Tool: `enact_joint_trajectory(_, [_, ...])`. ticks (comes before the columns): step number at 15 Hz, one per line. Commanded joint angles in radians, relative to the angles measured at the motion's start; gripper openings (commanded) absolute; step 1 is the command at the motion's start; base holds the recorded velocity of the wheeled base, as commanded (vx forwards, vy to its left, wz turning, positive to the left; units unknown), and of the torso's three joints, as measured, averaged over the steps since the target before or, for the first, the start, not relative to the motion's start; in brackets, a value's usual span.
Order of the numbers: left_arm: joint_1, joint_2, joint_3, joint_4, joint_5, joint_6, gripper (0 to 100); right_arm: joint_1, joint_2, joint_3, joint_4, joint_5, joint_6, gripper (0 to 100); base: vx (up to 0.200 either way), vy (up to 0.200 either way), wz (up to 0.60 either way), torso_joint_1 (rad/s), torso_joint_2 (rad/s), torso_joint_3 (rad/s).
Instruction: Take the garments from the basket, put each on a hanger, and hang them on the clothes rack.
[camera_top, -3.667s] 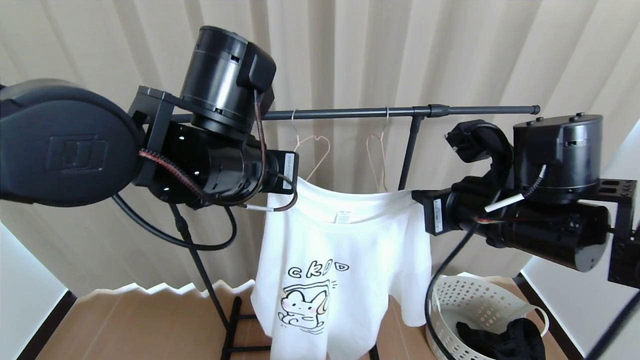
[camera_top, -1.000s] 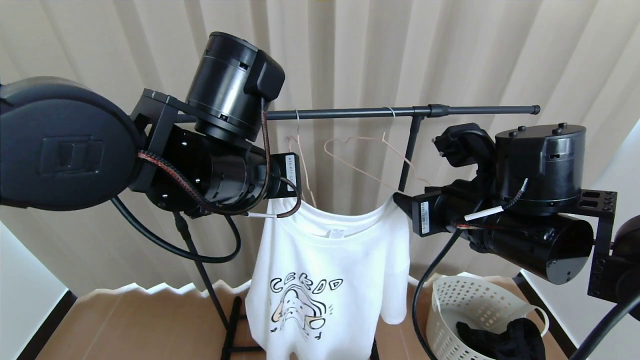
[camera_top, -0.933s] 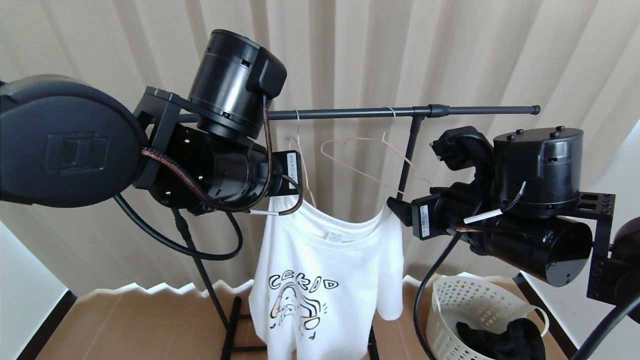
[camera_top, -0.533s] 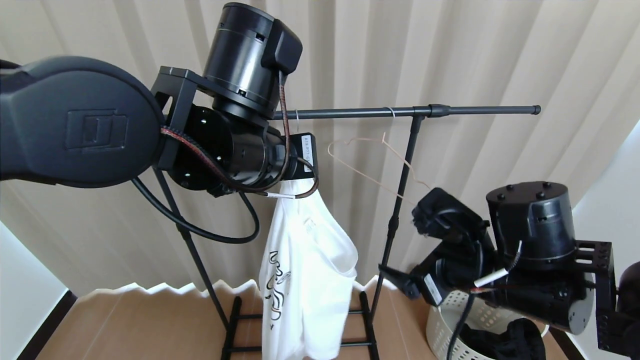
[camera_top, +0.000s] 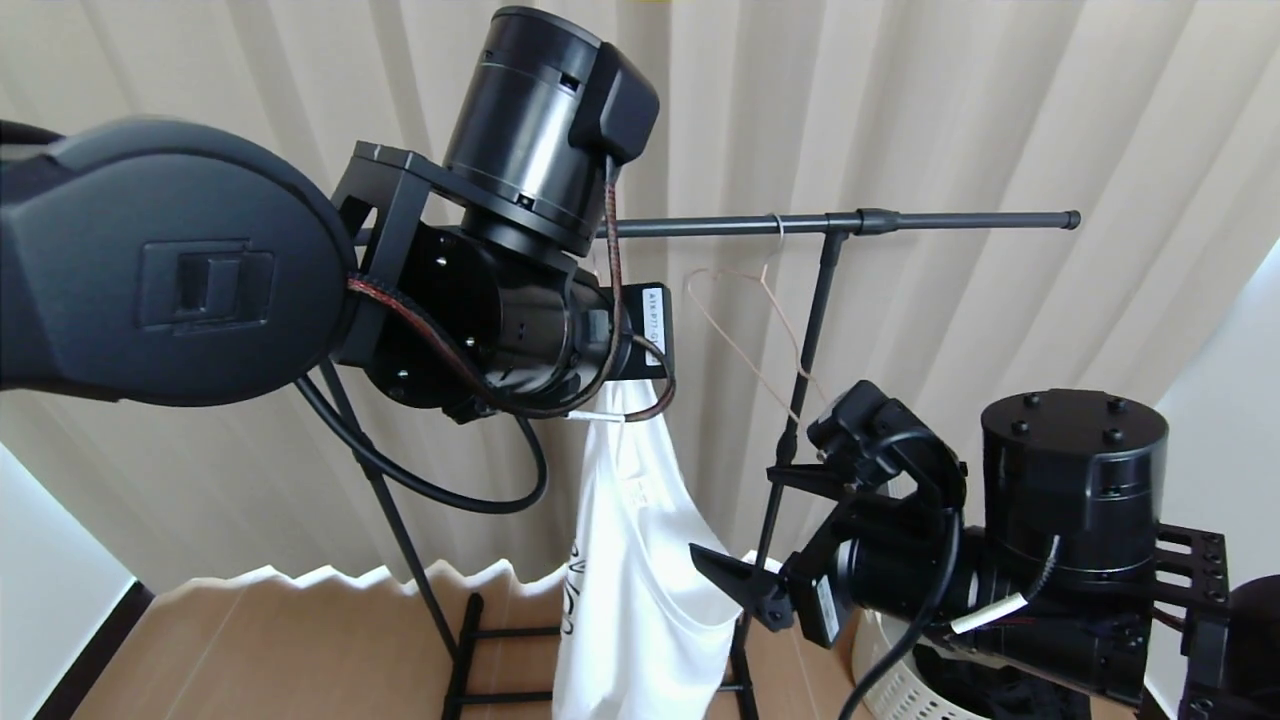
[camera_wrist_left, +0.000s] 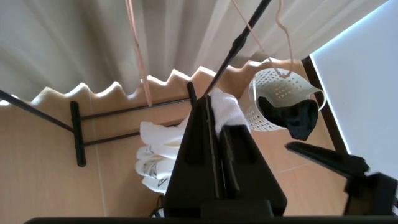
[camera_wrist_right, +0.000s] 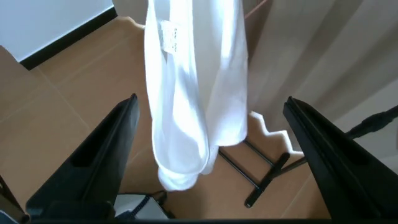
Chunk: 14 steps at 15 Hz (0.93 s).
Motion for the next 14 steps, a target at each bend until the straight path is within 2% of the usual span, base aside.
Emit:
enact_joint_trajectory(1, [-0.014, -0.005, 0.002, 0.0, -0.001, 0.003, 0, -0.011, 0.066, -0.005, -0.017, -0.003, 0.003, 100, 0.0, 0.0, 0.0, 0.0, 0.0, 0.0])
enact_joint_trajectory(6, [-0.043, -0.038, 0.006, 0.0, -0.002, 0.061, 0, -0.047, 0.09, -0.016, -0.024, -0.02, 0.0, 100, 0.0, 0.0, 0.0, 0.0, 0.0, 0.0])
enact_joint_trajectory(14, [-0.057, -0.068, 0.048, 0.0, 0.001, 0.068, 0, -0.08, 0.077, -0.005, -0.024, -0.021, -0.003, 100, 0.0, 0.0, 0.0, 0.0, 0.0, 0.0])
